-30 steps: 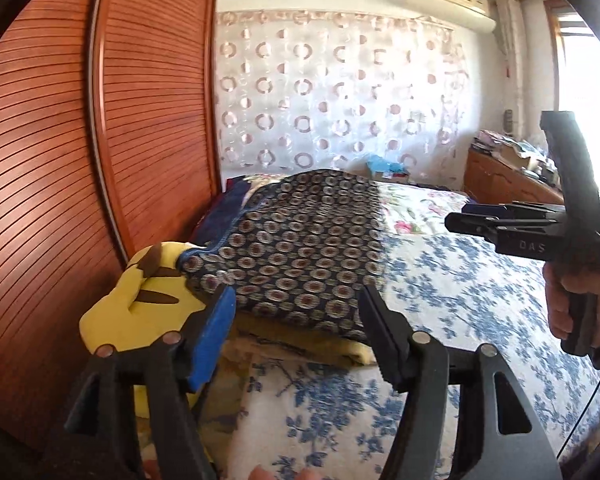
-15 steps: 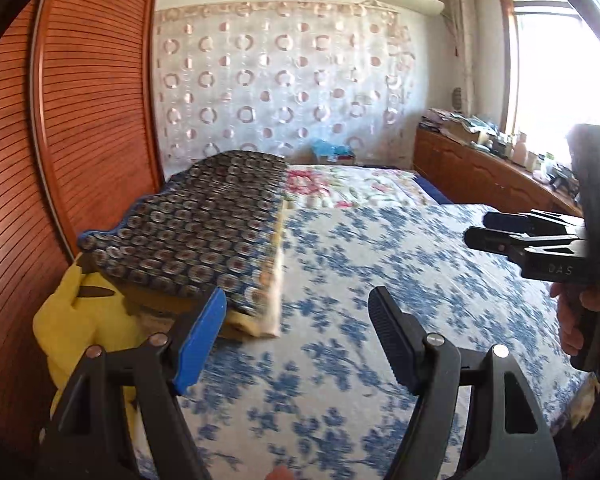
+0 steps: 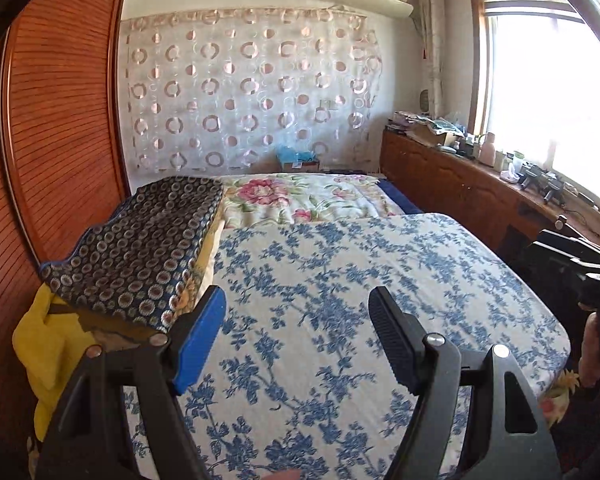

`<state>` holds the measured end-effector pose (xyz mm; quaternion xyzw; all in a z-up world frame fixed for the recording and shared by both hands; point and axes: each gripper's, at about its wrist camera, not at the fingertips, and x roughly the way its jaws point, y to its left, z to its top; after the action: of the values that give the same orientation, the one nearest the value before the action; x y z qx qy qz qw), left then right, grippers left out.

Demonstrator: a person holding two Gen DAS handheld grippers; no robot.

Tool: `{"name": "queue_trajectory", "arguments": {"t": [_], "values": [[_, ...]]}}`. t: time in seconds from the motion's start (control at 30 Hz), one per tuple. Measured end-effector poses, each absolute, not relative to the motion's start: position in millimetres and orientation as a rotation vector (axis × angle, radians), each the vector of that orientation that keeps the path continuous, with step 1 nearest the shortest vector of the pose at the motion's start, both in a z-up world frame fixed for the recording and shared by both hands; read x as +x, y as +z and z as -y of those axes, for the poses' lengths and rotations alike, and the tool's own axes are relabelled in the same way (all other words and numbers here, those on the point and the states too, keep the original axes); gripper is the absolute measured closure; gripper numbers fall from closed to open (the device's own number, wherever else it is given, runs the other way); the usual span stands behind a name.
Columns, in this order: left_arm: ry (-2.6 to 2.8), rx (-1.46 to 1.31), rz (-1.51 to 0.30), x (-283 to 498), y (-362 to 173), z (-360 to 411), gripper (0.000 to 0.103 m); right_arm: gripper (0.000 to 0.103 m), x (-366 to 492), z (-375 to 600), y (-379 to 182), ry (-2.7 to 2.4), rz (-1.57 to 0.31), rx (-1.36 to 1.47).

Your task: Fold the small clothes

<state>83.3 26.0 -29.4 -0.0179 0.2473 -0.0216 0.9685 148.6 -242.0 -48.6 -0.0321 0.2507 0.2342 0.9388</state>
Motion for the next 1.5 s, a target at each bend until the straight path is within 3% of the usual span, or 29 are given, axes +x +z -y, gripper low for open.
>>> {"name": "queue_trajectory", "arguments": {"t": [0.4,1.5], "values": [[-0.062,-0.016,-0.424,63,14,-7,0.029,0.019,107,289,6,0.348,-0.355,-0.023],[-0.057,-0.015,-0.405,53,16,-4,0.028,0.019,103,288,7,0.313,-0.332,-0.027]]}}
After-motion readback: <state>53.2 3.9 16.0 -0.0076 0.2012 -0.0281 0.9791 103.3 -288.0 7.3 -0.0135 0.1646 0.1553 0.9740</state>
